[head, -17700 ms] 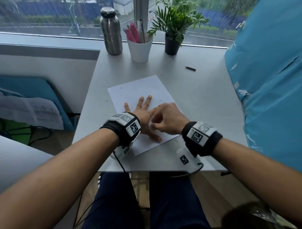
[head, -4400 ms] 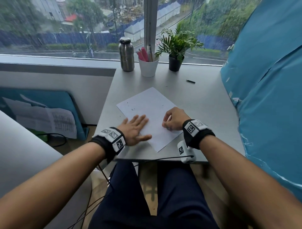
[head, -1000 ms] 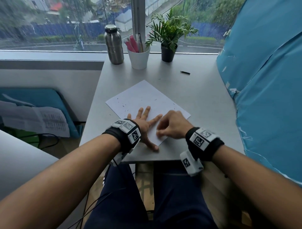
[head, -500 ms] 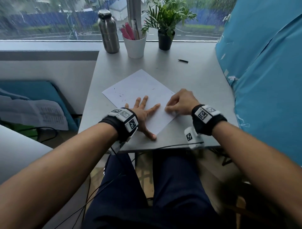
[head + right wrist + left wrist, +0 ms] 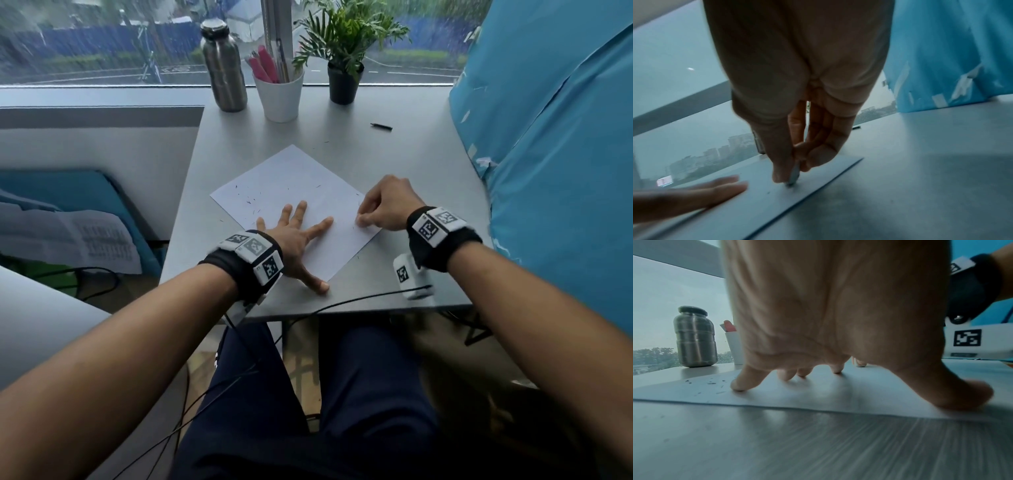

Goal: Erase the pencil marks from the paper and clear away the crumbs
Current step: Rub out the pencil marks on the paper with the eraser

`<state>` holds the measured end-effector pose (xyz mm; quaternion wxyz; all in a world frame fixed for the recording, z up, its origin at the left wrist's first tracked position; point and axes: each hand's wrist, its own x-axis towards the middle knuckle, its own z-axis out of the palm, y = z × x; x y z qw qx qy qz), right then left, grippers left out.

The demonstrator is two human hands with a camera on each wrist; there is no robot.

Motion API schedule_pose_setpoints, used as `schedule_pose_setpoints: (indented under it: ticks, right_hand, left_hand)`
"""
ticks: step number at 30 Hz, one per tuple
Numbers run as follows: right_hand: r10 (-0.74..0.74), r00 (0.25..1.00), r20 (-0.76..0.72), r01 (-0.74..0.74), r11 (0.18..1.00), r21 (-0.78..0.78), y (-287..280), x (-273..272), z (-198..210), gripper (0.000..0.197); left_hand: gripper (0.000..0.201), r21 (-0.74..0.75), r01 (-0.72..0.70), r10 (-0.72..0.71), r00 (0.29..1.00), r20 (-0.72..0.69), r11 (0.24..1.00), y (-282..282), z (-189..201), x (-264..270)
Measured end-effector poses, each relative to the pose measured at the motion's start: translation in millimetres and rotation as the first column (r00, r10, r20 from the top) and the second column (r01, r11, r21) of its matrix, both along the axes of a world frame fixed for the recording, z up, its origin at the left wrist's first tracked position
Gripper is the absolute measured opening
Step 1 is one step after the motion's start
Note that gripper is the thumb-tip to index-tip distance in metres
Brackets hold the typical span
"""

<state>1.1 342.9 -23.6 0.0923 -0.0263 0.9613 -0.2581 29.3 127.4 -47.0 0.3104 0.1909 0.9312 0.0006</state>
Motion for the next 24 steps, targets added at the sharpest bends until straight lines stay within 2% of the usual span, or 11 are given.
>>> schedule_pose_setpoints:
  ticks: [3, 6, 11, 16, 18, 24]
  right_hand:
    - [0.121, 0.992, 0.018, -0.120, 0.991, -0.051, -21.8, 22.0, -4.2, 0.013]
    - [0.217, 0.976, 0.034, -0.213, 0.973, -0.086, -36.4, 42.0, -12.9, 0.011]
    - [0.053, 0.997, -0.056, -0.056, 0.998, -0.042, -20.4, 22.3, -11.0, 0.011]
    - [0.304, 0.953, 0.003, -0.301, 0.945, -0.128, -63.2, 52.9, -15.0, 0.006]
    - [0.268, 0.963, 0.009, -0.264, 0.953, -0.146, -61.7, 47.2, -18.5, 0.007]
    - [-0.026, 0.998, -0.053, 0.022, 0.998, -0.062, -18.0, 4.7, -12.0, 0.011]
  left_hand:
    - [0.128, 0.002, -0.001, 0.001, 1.000, -0.004, 1.000, 0.9, 0.1, 0.8]
    - [0.130, 0.011, 0.012, -0.012, 1.000, -0.014, 1.000, -1.1, -2.4, 0.9]
    - [0.133, 0.050, 0.005, -0.004, 1.000, -0.025, 0.999, -6.3, -9.0, 1.4]
    - [0.130, 0.042, 0.021, -0.019, 0.999, -0.050, 0.999, -5.9, -10.3, 2.6]
    - [0.131, 0.042, 0.021, -0.019, 0.998, -0.052, 0.999, -6.2, -10.9, 2.3]
    - [0.134, 0.071, -0.003, 0.005, 0.999, -0.036, 0.997, -6.5, -13.1, -2.2]
